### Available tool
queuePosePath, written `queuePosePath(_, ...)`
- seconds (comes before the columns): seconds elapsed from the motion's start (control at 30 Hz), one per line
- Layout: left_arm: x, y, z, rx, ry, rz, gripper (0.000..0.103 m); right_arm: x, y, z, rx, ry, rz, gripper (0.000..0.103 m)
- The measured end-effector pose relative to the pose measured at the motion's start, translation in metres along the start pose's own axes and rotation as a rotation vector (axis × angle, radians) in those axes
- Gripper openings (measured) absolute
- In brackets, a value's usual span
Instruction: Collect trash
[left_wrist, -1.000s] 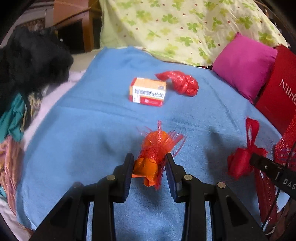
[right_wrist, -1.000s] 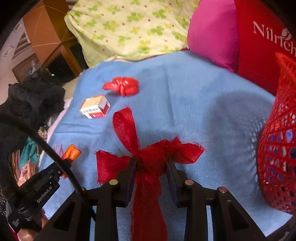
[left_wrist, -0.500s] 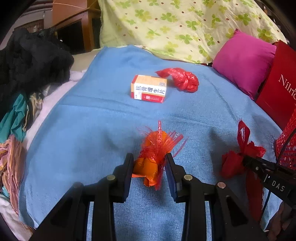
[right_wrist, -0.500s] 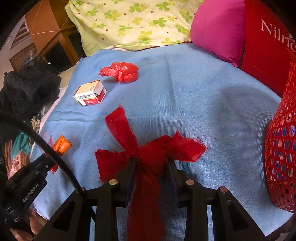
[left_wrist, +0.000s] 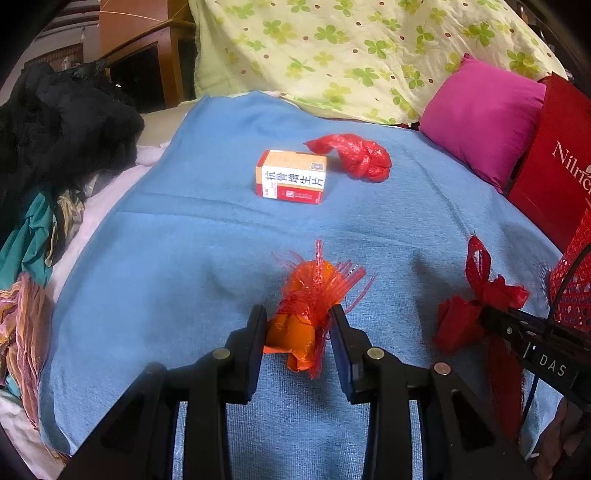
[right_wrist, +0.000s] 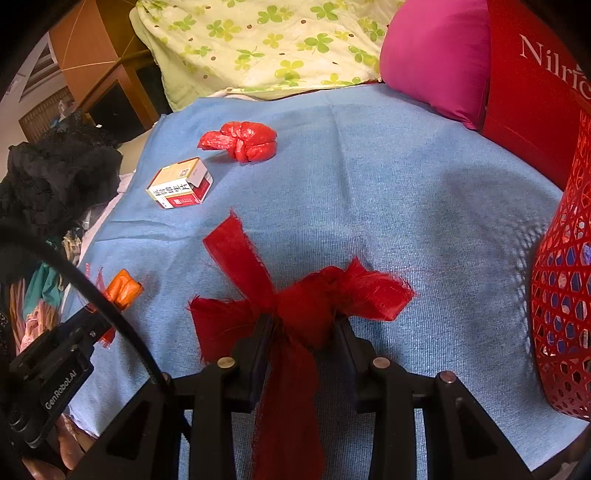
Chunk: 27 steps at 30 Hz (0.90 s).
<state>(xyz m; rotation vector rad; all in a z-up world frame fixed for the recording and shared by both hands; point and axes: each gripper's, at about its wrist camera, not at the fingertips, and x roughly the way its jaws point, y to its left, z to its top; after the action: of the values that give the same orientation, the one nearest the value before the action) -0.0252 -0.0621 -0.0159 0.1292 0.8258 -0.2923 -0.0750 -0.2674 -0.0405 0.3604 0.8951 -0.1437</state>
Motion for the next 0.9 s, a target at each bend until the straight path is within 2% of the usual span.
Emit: queuePosePath(0.9,-0.0035,-0.0073,-0.004,0.017,-0.003,-0.01,0.036,-0.001,0.0001,-0.0029,-0.006,0.003,0.002,0.038)
